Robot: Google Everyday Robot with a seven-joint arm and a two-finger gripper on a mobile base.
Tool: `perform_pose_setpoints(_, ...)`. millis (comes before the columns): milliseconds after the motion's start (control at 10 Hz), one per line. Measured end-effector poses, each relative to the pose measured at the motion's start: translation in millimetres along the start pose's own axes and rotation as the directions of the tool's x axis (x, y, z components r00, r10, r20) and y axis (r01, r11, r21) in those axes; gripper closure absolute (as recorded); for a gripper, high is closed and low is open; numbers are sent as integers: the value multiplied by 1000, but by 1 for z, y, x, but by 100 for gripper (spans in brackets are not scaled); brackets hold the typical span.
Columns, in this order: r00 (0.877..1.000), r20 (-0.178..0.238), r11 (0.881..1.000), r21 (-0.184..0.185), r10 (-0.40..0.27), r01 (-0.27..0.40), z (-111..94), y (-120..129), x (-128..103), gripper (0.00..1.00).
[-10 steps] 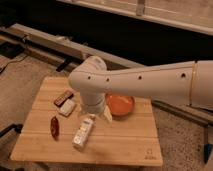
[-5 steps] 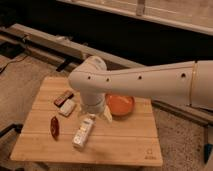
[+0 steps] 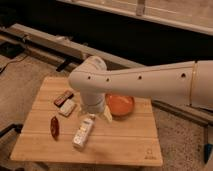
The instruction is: Drag the ceramic bowl in a circle
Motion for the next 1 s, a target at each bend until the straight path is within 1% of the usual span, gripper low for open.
perform_pose_setpoints(300, 1000, 0, 1000, 0, 0, 0, 0, 0, 0, 20)
perform_pose_setpoints(400, 1000, 5, 1000, -2, 5, -5, 1, 1, 1, 20)
perform_pose_setpoints(500, 1000, 18, 1000, -6, 13, -13, 6, 5, 4, 20)
perform_pose_setpoints(600, 999, 27, 999, -14, 31, -31, 19, 20, 16, 20)
perform_pose_setpoints(800, 998, 28, 998, -15, 56, -56, 37, 41, 41, 20)
perform_pose_setpoints(900, 997, 28, 997, -10, 74, -74, 50, 52, 58, 20)
perform_pose_setpoints(1000, 994, 26, 994, 0, 106, -106, 69, 71, 83, 20)
